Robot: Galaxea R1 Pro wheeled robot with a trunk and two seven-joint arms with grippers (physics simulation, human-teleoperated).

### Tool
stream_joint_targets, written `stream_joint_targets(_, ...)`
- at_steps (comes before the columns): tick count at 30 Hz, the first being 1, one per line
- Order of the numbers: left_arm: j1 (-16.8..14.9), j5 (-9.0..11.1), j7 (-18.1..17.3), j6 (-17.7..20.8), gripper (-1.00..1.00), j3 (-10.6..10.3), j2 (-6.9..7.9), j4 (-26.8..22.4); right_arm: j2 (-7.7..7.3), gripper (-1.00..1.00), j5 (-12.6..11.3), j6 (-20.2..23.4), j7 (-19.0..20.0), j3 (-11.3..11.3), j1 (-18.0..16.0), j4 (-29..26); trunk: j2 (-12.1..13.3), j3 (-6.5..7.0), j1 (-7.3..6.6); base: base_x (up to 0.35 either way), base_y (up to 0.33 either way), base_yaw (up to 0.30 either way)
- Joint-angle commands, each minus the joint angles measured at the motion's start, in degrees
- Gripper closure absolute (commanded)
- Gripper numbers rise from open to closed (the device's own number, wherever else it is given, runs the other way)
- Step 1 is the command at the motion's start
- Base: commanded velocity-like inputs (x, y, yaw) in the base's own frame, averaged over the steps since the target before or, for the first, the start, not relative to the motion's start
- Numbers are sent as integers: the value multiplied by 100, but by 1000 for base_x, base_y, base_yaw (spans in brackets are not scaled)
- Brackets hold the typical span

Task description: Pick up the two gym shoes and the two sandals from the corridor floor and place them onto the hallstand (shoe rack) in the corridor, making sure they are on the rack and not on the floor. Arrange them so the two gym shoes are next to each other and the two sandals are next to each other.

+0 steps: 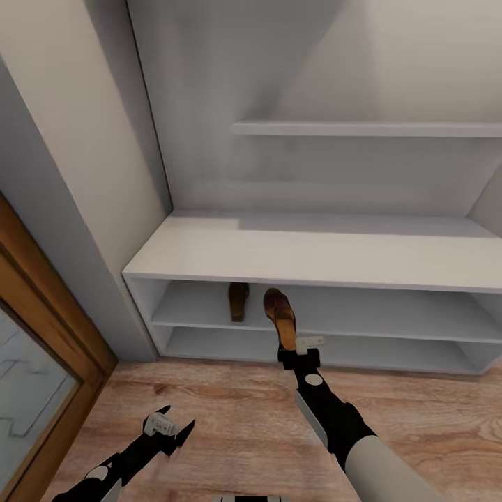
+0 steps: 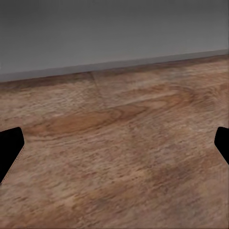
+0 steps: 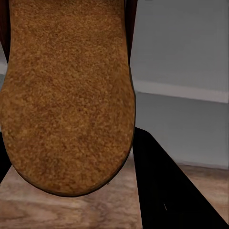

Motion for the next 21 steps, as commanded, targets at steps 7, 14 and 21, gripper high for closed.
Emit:
stream_joint_targets(7,0,0,0,0,-100,0,0,0,-1,100,-10,-4,-17,1,0,4,0,0,0,52,1,0)
stream_joint_targets(14,0,0,0,0,-100,0,0,0,0,100,-10,-4,-14,6,-3,105,0,0,0,51,0,0)
stream_joint_targets(21,0,0,0,0,-100,0,0,0,1,100,-10,-22,-13,3,0,219,0,0,0,32,0,0)
